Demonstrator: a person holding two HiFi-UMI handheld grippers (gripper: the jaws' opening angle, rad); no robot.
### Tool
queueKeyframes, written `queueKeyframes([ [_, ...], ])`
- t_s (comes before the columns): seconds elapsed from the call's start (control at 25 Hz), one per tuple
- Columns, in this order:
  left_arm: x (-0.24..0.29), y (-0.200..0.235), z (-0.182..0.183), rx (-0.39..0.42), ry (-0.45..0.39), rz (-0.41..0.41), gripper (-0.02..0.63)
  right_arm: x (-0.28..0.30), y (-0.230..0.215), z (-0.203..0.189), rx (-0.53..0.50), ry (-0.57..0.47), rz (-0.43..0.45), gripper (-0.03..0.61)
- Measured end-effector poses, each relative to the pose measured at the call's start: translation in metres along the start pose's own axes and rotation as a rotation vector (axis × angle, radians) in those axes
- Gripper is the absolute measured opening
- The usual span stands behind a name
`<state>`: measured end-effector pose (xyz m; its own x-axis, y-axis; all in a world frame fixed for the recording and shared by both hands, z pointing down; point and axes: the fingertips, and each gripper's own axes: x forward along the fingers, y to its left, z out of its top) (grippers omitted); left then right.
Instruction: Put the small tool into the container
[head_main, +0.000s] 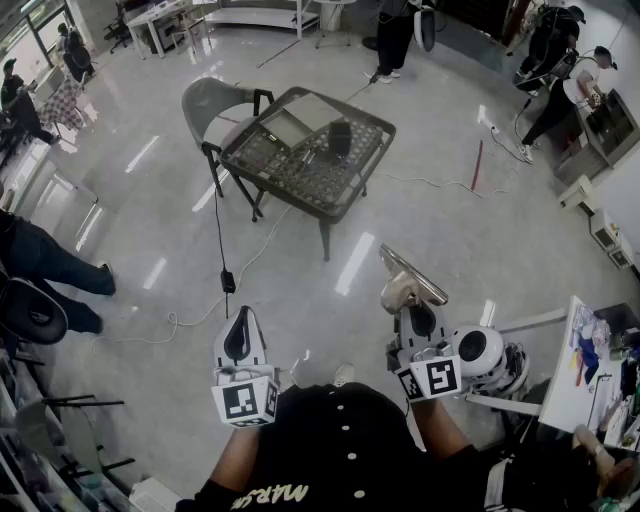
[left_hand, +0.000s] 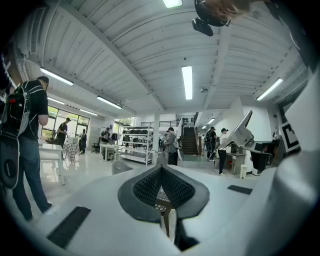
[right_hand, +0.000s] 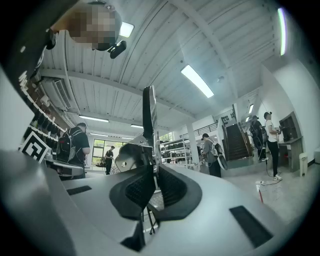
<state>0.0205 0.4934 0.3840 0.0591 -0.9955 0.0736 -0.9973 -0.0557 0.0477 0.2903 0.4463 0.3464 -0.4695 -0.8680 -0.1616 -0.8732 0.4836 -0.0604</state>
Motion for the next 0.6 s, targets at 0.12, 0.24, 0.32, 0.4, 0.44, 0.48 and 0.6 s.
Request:
queueKeyframes([
  [0.12,-0.002,-0.004,0.004,-0.003,-0.001,-0.003,0.026,-0.005,-0.003,0.004,0.001,0.008,-0.006,0.020],
  [0.24,-0.001,-0.007,0.007,-0.001,-0.008,-0.007,0.026,-0.005,-0.006,0.006,0.002,0.005,-0.006,0.020],
  [0.32,0.000,-0.009,0.007,0.003,-0.009,-0.008,0.026,-0.005,-0.009,0.005,0.003,0.005,-0.004,0.020],
  [0.4,0.001,-0.013,0.007,0.005,-0.009,-0.009,0.026,-0.006,-0.012,0.005,0.006,0.006,-0.004,0.020],
  [0.44,0.002,-0.014,0.007,0.005,-0.008,-0.008,0.026,-0.007,-0.015,0.005,0.010,0.005,-0.005,0.020],
  [0.48,0.004,-0.016,0.007,0.003,-0.008,-0.008,0.026,-0.007,-0.017,0.005,0.015,0.002,-0.005,0.020],
  [0.6,0.008,-0.024,0.007,0.004,-0.008,-0.007,0.026,-0.008,-0.026,0.008,0.017,-0.010,0.006,0.020],
])
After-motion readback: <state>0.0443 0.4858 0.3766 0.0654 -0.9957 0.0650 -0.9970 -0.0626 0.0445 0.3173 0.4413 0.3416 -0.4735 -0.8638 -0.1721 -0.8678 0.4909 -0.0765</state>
